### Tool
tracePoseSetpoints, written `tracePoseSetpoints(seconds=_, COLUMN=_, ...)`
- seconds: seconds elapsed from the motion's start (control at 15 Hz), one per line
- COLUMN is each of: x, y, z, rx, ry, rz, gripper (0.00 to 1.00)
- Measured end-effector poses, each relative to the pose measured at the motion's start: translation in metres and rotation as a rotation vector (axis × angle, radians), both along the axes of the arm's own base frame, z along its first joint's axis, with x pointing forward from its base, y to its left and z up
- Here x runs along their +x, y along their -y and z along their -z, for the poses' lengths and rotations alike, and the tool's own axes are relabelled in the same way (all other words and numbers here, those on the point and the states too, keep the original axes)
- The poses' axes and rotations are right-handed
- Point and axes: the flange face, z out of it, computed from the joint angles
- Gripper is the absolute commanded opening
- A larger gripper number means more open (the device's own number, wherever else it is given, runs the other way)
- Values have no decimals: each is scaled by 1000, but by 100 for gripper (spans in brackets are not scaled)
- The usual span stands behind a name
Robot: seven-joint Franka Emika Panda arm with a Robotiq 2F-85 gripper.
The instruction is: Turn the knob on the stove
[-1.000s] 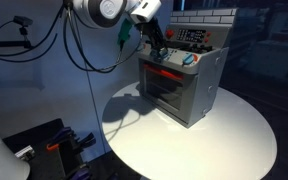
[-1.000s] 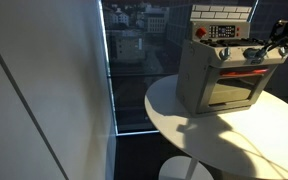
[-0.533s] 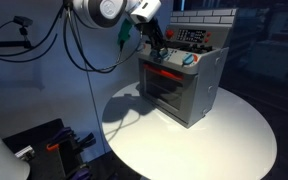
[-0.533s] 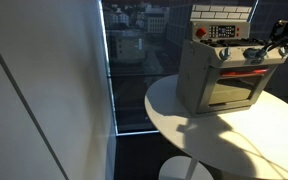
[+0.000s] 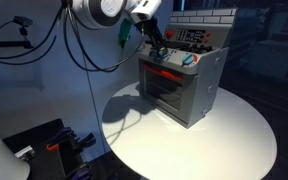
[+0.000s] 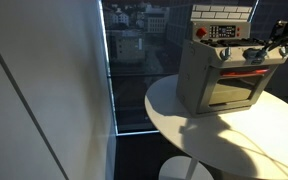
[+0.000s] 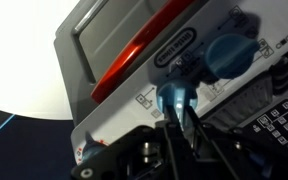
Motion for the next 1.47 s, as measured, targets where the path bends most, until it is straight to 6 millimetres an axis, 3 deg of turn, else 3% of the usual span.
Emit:
tracePoseSetpoints(seconds=0.93, x=0, y=-4, z=-1, rx=-285, ry=-25, rz=-307, gripper=6)
tracePoseSetpoints(seconds=1.07, x=0, y=-4, z=-1, rx=-322, ry=-28, rz=-349, gripper=17)
tracePoseSetpoints(seconds=1.13, x=0, y=-4, z=-2, rx=-337, ry=-29, rz=-366, gripper=38)
tracePoseSetpoints(seconds=1.27, x=-2, y=-2, z=-9, rx=-368, ry=-19, rz=-389, gripper=43)
tracePoseSetpoints(seconds=1.47, x=-9, y=11, z=-35, rx=-411, ry=16, rz=-393, gripper=66)
